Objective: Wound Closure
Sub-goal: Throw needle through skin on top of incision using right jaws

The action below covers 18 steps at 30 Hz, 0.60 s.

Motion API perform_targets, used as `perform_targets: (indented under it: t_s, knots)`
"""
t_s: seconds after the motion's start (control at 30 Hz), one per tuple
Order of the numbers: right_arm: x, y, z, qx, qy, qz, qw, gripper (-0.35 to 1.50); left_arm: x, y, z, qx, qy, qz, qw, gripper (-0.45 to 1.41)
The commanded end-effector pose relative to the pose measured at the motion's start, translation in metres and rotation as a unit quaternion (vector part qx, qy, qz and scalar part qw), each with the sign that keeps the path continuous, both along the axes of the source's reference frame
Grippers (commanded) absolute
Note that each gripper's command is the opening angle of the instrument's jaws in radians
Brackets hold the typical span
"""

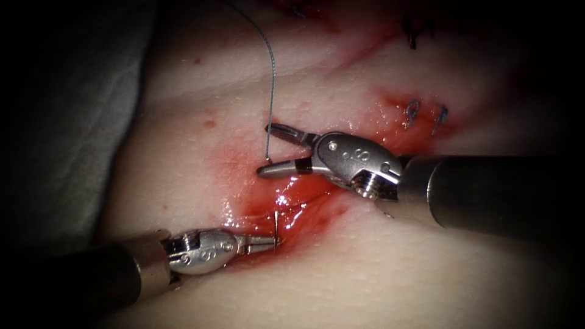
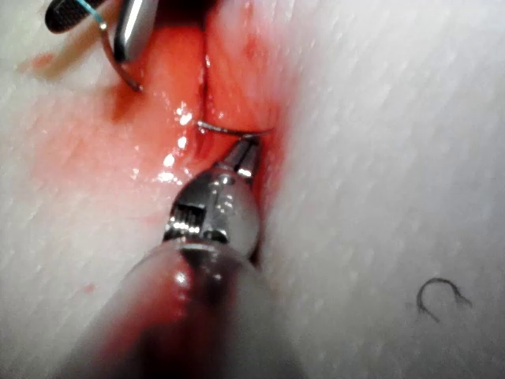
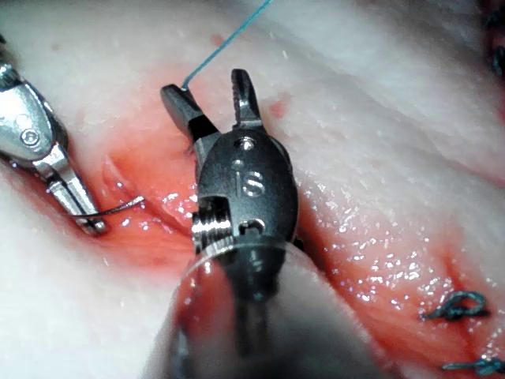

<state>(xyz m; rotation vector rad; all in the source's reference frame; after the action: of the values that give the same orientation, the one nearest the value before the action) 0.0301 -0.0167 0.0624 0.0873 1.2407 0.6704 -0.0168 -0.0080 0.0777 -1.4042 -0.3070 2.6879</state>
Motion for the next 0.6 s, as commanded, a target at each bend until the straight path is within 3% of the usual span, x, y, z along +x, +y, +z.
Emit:
perform_targets:
  t_s: [0.03,0.17,0.37,0.6]
  knots:
    - [0.0007,-0.0007,0.0006,0.006,-0.011,-0.011,1.0,-0.35,-0.0006,-0.0004,0.0006,0.001,-0.001,0.0,1.0,-0.02]
    - [0.0008,-0.0007,0.0006,0.019,-0.043,-0.028,0.999,-0.35,-0.0006,-0.0005,0.0006,0.001,-0.001,0.001,1.0,-0.02]
    - [0.0008,-0.0009,0.0012,0.114,-0.026,-0.011,0.993,-0.35,-0.0006,-0.0005,0.0006,0.001,-0.001,0.0,1.0,-0.02]
    - [0.0009,-0.0026,0.0023,0.245,-0.016,-0.015,0.969,-0.35,-0.0006,-0.0004,0.0005,0.001,-0.001,0.001,1.0,-0.02]
